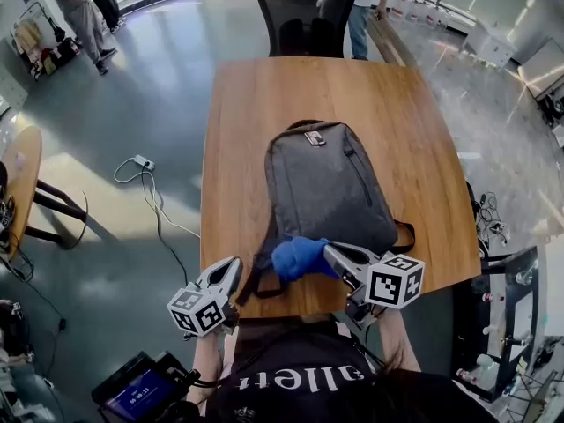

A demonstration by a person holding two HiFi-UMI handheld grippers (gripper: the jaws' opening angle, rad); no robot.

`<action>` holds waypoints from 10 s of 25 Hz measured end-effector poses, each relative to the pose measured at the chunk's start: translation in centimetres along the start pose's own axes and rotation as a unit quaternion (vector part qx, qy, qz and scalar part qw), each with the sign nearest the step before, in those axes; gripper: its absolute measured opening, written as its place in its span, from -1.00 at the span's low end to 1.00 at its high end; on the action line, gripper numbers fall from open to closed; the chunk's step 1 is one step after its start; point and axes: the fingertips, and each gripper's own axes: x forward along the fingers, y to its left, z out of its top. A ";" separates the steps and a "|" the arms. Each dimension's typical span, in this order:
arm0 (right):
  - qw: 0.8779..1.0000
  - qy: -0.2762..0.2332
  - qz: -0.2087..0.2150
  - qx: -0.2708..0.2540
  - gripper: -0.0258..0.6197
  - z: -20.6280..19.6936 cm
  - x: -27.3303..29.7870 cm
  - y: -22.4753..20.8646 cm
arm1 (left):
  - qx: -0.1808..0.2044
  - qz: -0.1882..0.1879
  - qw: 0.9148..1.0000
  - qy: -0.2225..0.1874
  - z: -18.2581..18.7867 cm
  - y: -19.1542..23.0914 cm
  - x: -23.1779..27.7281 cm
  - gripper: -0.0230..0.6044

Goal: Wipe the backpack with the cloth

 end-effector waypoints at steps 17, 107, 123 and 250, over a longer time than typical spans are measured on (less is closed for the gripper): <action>0.971 -0.135 -0.191 0.046 -0.83 4.6 -14.7 -13.2 | 0.012 -0.010 1.000 0.019 0.0 -1.6 0.9 -0.93; 0.981 -0.137 0.084 -0.109 -0.83 18.4 0.1 5.5 | 0.015 -0.012 1.000 0.020 1.4 -2.0 2.4 -0.93; 0.987 -0.078 -0.139 -0.030 -0.83 15.6 -1.7 -14.4 | -0.004 0.005 1.000 0.015 1.6 1.8 1.5 -0.93; 0.951 -0.099 -0.291 0.042 -0.83 24.4 -7.8 -30.0 | -0.018 0.005 1.000 0.022 1.9 3.9 1.0 -0.93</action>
